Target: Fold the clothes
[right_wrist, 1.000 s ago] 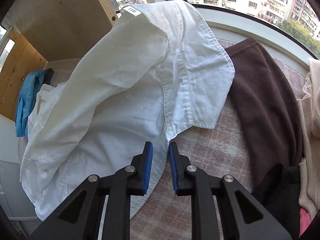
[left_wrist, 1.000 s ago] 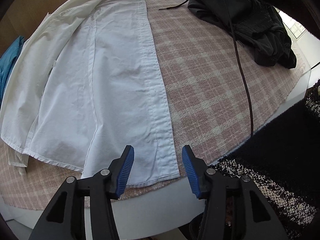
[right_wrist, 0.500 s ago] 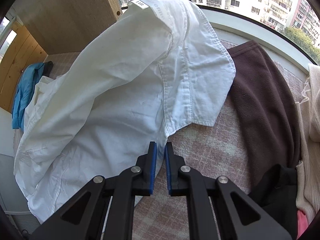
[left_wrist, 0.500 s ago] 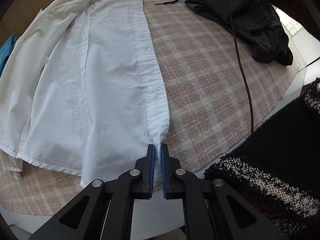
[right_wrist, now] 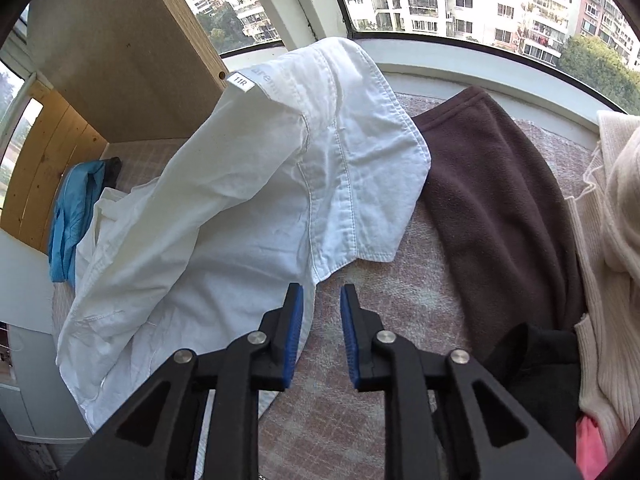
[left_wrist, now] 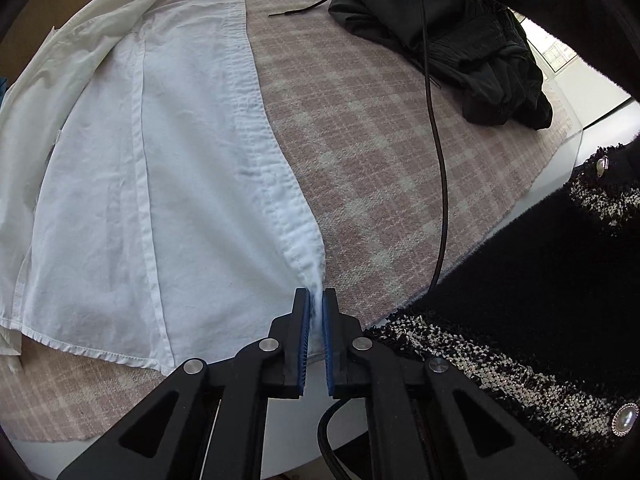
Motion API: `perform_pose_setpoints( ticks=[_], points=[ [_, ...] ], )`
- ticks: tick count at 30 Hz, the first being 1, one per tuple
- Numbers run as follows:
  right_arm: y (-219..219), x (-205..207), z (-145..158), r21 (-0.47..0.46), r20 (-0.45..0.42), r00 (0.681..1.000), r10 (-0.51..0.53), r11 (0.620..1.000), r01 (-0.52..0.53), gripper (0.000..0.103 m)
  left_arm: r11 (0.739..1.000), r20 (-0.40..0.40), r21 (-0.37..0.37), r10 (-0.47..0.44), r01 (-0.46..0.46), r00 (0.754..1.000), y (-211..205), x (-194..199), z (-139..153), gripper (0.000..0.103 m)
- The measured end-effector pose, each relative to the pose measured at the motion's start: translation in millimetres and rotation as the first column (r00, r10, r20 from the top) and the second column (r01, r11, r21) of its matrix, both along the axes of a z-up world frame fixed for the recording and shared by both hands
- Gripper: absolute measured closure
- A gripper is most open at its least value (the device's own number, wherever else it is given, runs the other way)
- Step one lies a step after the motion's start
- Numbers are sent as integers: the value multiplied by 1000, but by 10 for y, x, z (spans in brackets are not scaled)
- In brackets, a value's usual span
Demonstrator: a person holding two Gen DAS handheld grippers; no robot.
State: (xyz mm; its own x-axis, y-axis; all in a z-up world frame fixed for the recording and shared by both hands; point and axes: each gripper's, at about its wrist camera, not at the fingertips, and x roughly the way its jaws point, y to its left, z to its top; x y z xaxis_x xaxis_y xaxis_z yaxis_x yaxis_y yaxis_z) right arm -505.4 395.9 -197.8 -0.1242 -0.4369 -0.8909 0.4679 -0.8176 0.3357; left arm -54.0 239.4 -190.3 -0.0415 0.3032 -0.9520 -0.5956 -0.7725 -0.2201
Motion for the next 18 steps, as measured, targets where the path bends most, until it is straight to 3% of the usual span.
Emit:
perform_pose_setpoints(
  ticks=[1,10,12,13,16,18],
  points=[
    [-20,-18,-27,-17,11,1000,-5,1000,5,63,1000,2,3,3,-3,1000,-14,-8,14,97],
    [-217,-373,-241,-66,55,997,-58,996,62,64,1000,5,-4,11,-11,1000,-110,-51,64,97],
    [-242,-426,-259,-63,53,997,-60,996,63,76,1000,7,-4,12,-12,1000,-120,-54,55,97],
    [-243,-447,-269,-50,60,997,-59,997,62,95,1000,8,-5,13,-13,1000,-123,-56,49,97],
    [-81,-476,-198,-81,88,988,-125,988,132,92,1000,8,-3,10,-10,1000,-139,-61,52,97],
    [49,-495,-146,-101,116,978,-172,978,184,74,1000,8,-1,6,-6,1000,-150,-63,61,97]
  ],
)
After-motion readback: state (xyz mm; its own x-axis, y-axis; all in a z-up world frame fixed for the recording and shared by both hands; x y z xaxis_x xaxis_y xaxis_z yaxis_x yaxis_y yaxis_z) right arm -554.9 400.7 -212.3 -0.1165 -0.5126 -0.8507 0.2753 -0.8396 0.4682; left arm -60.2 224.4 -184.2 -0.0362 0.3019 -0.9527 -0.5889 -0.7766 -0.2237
